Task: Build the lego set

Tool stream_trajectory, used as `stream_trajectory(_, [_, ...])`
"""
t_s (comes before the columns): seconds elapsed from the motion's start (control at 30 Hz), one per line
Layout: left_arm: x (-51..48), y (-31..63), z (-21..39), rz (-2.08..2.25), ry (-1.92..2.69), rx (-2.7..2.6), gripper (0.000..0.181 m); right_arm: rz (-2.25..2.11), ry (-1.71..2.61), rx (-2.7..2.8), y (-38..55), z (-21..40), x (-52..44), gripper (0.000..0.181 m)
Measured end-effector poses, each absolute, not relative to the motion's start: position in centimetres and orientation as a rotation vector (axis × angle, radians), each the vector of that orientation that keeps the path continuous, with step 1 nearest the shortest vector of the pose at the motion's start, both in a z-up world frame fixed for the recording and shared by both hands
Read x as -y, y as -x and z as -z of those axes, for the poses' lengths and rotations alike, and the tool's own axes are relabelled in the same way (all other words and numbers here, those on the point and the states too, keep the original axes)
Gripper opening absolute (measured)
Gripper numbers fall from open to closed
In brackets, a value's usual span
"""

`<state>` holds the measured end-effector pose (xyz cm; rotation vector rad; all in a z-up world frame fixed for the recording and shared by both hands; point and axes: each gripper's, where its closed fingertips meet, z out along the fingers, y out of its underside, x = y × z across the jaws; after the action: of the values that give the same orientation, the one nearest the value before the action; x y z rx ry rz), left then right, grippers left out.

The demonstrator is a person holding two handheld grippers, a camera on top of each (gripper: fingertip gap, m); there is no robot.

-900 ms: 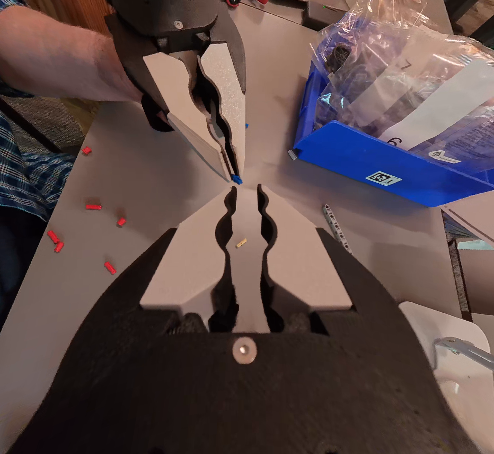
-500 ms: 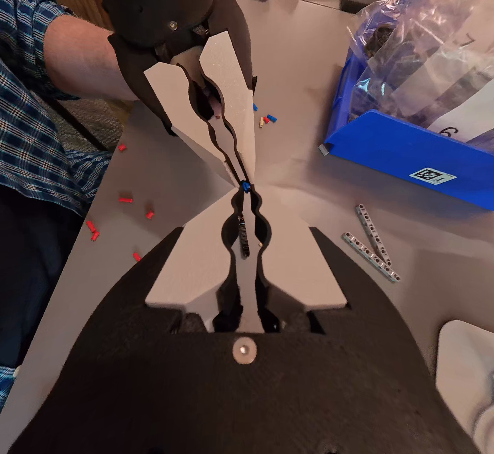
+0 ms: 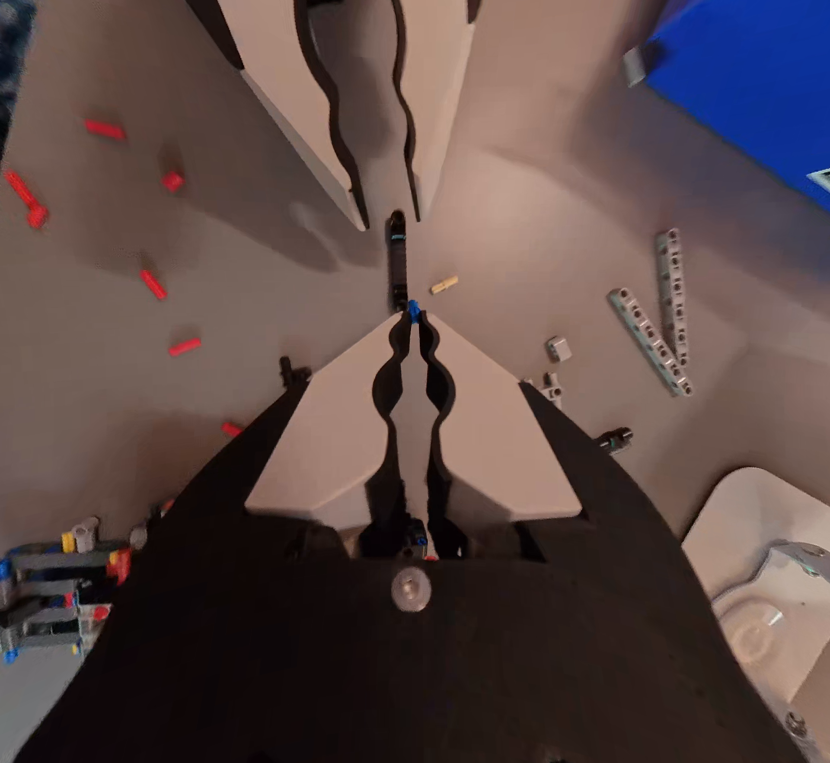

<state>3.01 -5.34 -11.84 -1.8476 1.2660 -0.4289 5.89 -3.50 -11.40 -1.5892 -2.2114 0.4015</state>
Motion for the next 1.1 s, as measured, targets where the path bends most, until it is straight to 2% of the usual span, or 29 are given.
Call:
stream_trajectory(0.4, [4.4,-4.6,15.5,0.406,1.955,-1.369,0.0,-0.315,1.544,2.374,-6.1,14.7,3.7,0.001])
stream_trajectory(1.1, [4.6,-4.5,15.6,0.514,1.915,-1.376,0.0,-0.222,1.546,2.507,-5.7,14.9,3.5,0.0])
